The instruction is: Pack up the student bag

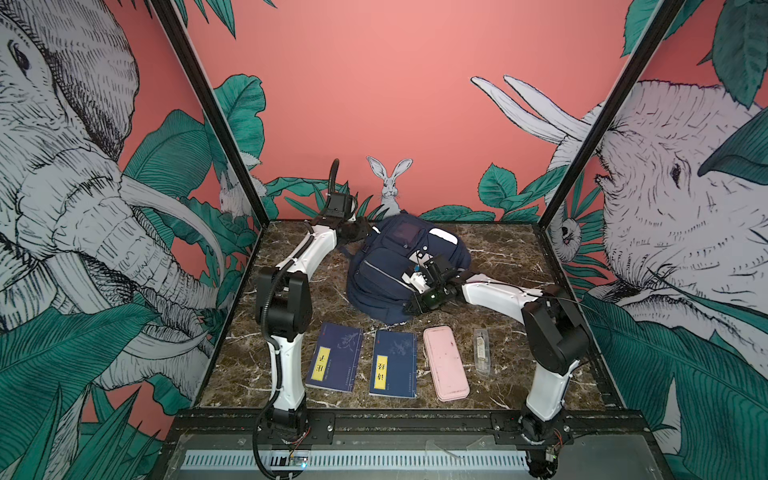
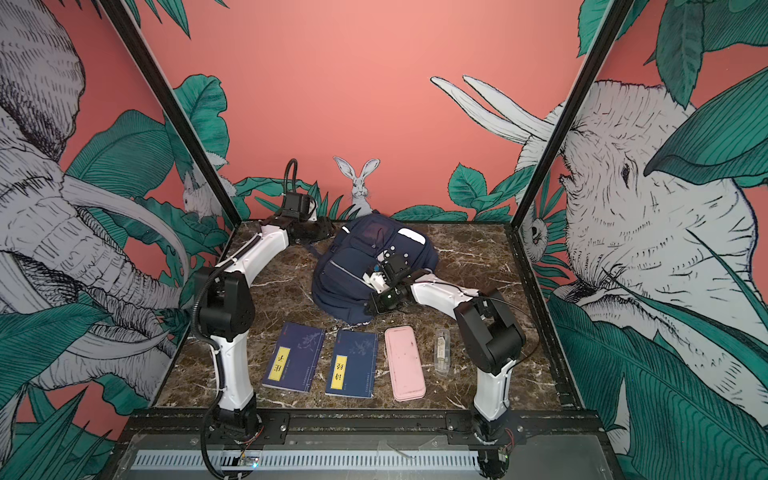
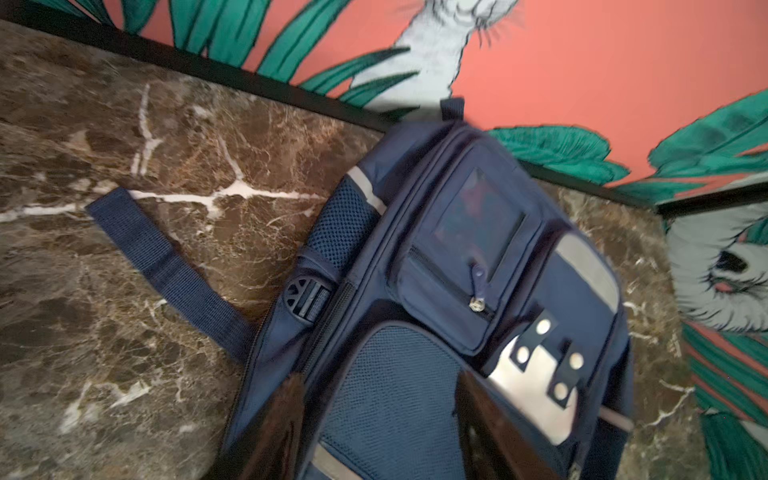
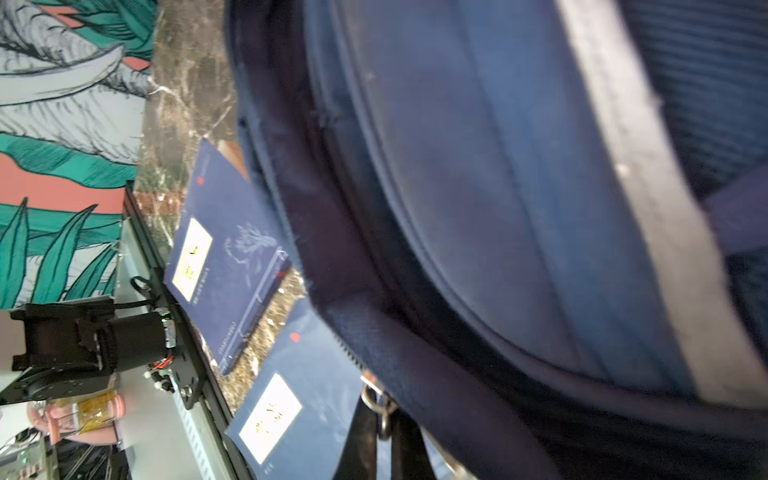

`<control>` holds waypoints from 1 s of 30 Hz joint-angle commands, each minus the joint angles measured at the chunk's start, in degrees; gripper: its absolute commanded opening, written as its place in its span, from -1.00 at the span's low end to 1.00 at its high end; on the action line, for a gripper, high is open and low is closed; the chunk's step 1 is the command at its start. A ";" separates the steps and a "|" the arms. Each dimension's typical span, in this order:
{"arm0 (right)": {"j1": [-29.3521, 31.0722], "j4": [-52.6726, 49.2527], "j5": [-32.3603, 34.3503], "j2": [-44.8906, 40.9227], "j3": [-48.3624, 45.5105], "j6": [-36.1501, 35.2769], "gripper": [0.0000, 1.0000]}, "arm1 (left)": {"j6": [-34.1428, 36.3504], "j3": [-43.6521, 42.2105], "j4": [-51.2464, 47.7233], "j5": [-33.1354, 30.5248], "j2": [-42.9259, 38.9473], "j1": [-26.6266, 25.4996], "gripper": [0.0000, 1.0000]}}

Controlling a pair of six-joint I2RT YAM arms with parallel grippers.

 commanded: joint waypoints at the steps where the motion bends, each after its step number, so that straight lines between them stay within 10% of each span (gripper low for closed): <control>1: -1.49 -4.07 1.96 -2.05 -0.30 -4.24 -0.98 | 6.55 3.37 -10.05 2.66 4.01 -1.17 0.22; 19: -2.07 -10.44 5.74 -1.98 1.22 -7.88 -1.00 | 11.97 12.34 -17.52 4.35 11.61 -4.62 -0.51; 30: -2.05 -10.08 5.49 -2.42 0.72 -7.82 -1.00 | 14.02 11.67 -18.06 -2.17 10.01 -4.69 -0.16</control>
